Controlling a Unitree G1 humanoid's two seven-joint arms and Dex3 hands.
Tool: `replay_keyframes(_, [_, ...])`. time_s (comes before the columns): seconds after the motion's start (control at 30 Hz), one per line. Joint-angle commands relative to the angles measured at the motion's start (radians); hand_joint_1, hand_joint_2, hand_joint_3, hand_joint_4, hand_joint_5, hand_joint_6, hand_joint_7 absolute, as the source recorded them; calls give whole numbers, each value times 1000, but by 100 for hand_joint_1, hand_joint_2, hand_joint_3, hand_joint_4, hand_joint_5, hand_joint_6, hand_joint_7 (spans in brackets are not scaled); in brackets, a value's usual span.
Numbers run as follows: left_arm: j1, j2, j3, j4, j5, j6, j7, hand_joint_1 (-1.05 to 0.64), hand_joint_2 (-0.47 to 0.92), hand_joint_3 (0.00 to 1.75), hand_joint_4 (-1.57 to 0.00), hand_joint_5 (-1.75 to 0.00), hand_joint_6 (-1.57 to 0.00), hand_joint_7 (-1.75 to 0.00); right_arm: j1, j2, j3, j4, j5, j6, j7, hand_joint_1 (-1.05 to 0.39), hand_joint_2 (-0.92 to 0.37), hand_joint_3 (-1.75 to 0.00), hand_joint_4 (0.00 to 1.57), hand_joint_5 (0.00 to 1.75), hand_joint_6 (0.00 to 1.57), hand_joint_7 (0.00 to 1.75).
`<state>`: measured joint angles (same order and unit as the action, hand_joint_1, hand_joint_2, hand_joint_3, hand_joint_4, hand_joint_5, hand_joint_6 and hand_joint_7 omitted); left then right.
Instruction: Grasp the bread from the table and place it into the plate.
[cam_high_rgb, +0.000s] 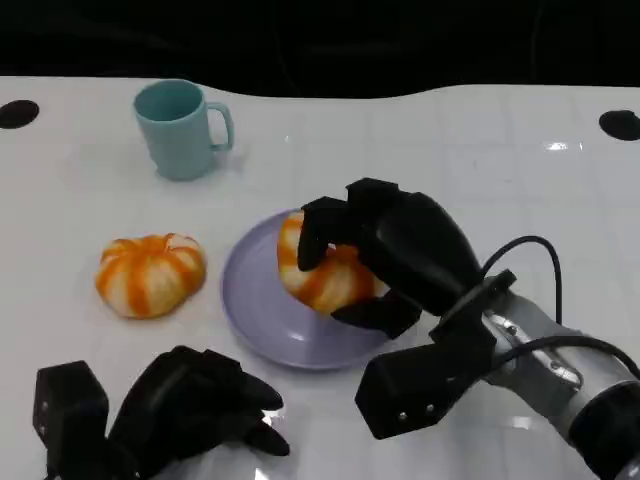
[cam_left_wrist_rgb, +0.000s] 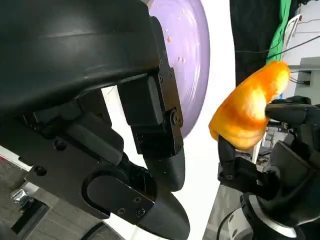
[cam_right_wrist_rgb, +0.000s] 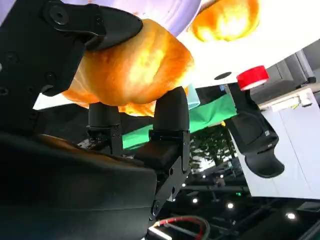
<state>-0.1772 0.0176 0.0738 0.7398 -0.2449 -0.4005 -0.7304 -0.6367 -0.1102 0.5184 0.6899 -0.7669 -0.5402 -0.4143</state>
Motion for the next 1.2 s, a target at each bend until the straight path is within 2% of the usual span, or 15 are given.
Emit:
replay_keyframes(0.03, [14,17,0,-15,6,-2,11,-105,78,0,-157,-28,-157,-4,-24,-10,-6,4,23,2,54,-21,-44,-116,86,149,84,110])
replay_keyframes(0.07, [13,17,1,-14,5,-1,8,-105,78,0,-157,-28,-157,-4,-24,-13,-6,0,22,11,70,-24,-52,-94,81,138,83,90])
replay_keyframes(0.1, [14,16,2,-15,3,1,5,-105,78,0,-157,-28,-157,-4,-22,-16,-7,-6,22,20,88,-27,-57,-84,79,132,82,80])
replay_keyframes(0.2, [17,16,1,-20,4,6,7,-105,78,0,-157,-28,-157,-4,-8,-30,-13,-42,34,52,163,-33,-57,-73,60,139,67,67])
replay_keyframes(0.23, [16,16,2,-20,1,7,4,-105,78,0,-157,-28,-157,-4,-5,-38,-13,-54,35,61,186,-36,-59,-67,54,136,62,61])
replay_keyframes(0.27, [15,15,3,-18,-1,5,-1,-105,78,0,-157,-28,-157,-4,-3,-47,-11,-68,30,75,209,-40,-68,-53,49,126,58,53])
replay_keyframes(0.3, [14,15,4,-16,-4,4,-5,-105,78,0,-156,-27,-156,-3,0,-56,-8,-83,23,90,230,-49,-82,-34,43,104,53,40])
replay_keyframes(0.33, [14,14,5,-14,-6,3,-8,-105,78,0,-156,-27,-156,-3,3,-64,-5,-101,14,109,252,-55,-87,-29,41,91,51,32])
replay_keyframes(0.37, [13,14,5,-13,-6,3,-9,-105,78,0,-156,-27,-156,-3,7,-69,-3,-116,8,126,269,-62,-90,-29,38,74,49,22])
replay_keyframes(0.4, [13,15,5,-13,-6,4,-7,-105,78,0,-156,-27,-156,-3,11,-73,-2,-130,6,143,287,-65,-91,-29,37,65,48,17])
replay_keyframes(0.5, [13,13,5,-12,-5,1,-5,-105,78,0,-156,-27,-156,-3,25,-80,0,-170,3,192,334,-74,-92,-34,32,49,42,7])
replay_keyframes(0.67, [12,13,5,-11,-4,-4,-3,-105,78,0,-157,-27,-157,-3,43,-95,-3,-225,0,251,401,-77,-92,-39,27,44,37,2])
replay_keyframes(0.97, [13,13,6,-17,-10,11,-5,-105,77,0,-157,-25,-157,-2,75,-135,-23,-289,18,271,448,-79,-92,-41,27,41,36,1])
replay_keyframes(1.1, [15,15,4,-21,-6,15,1,-105,77,0,-157,-25,-157,-2,110,-145,-49,-331,59,261,457,-76,-92,-38,29,43,38,2])
replay_keyframes(1.2, [15,14,2,-22,-2,17,7,-105,77,0,-157,-25,-157,-2,147,-151,-72,-348,88,212,408,-72,-92,-35,38,48,45,5])
